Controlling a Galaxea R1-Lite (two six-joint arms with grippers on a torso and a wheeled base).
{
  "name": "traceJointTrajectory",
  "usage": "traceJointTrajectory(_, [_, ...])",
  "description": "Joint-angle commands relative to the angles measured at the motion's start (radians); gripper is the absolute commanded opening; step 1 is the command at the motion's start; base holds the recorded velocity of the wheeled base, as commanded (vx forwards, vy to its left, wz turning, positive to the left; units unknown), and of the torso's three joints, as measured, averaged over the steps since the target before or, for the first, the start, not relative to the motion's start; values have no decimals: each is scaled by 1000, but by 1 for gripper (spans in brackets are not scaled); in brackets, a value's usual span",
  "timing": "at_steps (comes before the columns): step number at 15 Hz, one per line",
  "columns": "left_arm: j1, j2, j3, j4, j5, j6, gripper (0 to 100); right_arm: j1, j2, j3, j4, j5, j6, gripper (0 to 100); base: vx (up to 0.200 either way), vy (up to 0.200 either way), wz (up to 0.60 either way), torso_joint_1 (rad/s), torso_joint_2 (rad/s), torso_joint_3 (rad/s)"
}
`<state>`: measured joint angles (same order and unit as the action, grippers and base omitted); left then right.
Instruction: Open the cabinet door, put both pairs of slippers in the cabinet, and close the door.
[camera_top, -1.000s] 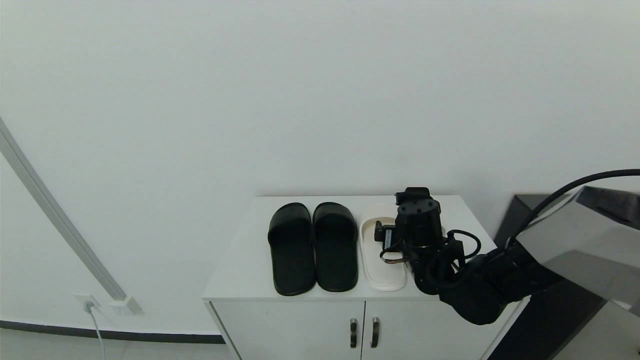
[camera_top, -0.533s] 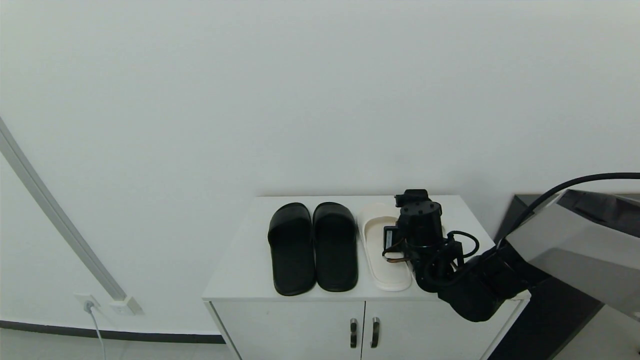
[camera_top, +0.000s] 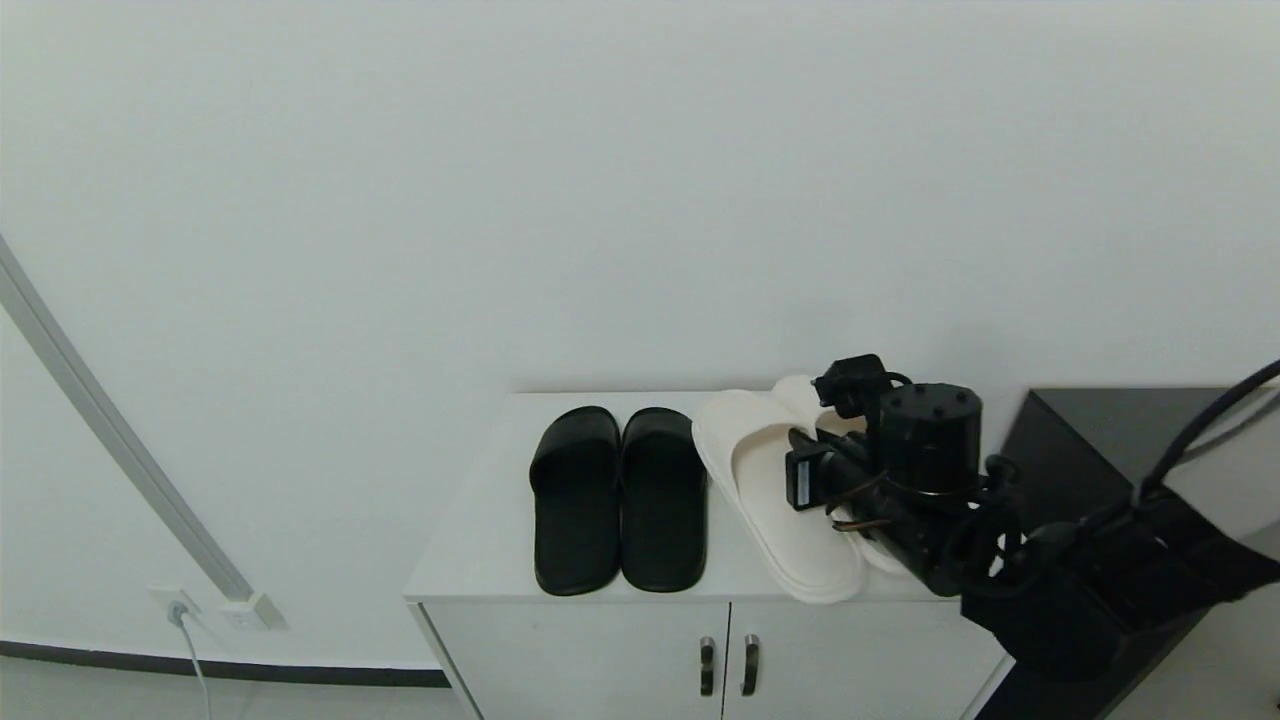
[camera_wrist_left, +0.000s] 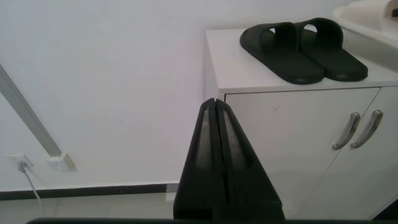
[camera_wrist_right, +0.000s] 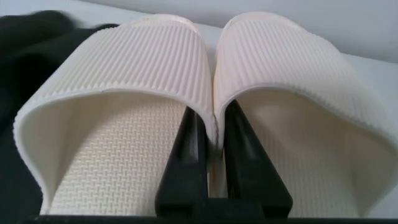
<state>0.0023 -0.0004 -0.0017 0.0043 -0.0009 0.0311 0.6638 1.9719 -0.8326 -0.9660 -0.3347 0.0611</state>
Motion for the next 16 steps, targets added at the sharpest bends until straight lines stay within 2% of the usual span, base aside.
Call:
traceJointTrajectory(1, [1, 0, 0, -1, 4, 0, 0, 0, -225, 136, 41, 146, -7, 0, 0, 0, 0, 0, 0, 0])
traceJointTrajectory(6, [1, 0, 0, -1, 2, -26, 0, 2, -430, 165, 329, 399, 14, 0, 0, 0, 0, 0, 0, 0])
traceJointTrajectory(12, [1, 0, 0, -1, 1, -26, 0, 22, -450, 174, 362, 414, 14, 0, 0, 0, 0, 0, 0, 0])
traceJointTrajectory(16, [1, 0, 0, -1, 1, -26, 0, 22, -444, 178, 363, 413, 14, 0, -200, 0, 0, 10, 7, 1])
